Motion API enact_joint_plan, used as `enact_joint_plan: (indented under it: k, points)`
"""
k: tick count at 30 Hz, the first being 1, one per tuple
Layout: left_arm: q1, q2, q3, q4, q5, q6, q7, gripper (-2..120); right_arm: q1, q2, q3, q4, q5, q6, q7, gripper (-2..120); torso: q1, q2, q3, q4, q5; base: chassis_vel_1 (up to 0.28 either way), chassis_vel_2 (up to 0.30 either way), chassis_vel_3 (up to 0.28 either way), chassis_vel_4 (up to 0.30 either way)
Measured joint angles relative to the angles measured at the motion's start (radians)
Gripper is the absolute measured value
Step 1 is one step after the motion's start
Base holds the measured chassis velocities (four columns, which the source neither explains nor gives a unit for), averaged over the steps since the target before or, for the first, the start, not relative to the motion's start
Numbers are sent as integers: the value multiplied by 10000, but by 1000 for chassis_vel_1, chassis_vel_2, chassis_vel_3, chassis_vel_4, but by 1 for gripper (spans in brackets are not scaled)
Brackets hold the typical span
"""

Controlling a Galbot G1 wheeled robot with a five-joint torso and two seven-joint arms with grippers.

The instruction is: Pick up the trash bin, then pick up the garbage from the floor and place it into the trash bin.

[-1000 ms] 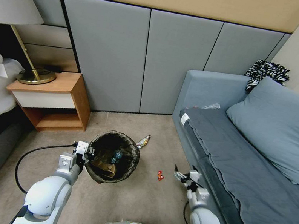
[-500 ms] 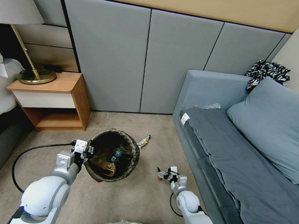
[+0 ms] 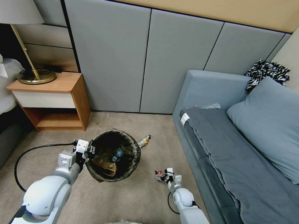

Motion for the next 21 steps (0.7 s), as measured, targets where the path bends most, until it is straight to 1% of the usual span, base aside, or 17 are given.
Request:
enact_joint_plan:
  k: [4,8,11,15,17,18,20,21]
  points:
    - [-21,-10,15,41,5,0,0,4,44,61,-31,-236,-215,122,35,100,0,0,0,0,0,0,0,0,0]
    - [-37,-1,11,99,6,0,4,4,69,143,-61,-546,-551,464,65,100,0,0,0,0,0,0,0,0,0]
    - [-48,19,-4,182,7,0,33,4,65,259,-62,-889,-970,1089,190,100,0,0,0,1,0,0,0,0,0]
    - [-58,36,-4,220,10,0,58,4,-13,320,-59,-1078,-1156,1436,254,100,-1,0,0,0,0,0,0,0,0]
    - [-66,41,8,237,10,0,67,4,-48,407,-58,-1383,-1409,1996,270,100,0,0,0,0,-1,0,0,0,0]
    - [-66,41,8,237,10,0,67,4,-48,407,-58,-1383,-1409,1996,270,100,0,0,0,0,-1,0,0,0,0]
    - [-68,53,23,248,12,0,74,4,-52,533,-56,-1628,-1536,2414,292,100,0,0,0,0,1,0,0,0,0]
    - [-68,53,23,248,12,0,74,4,-52,533,-56,-1628,-1536,2414,292,100,0,0,0,0,1,0,0,0,0]
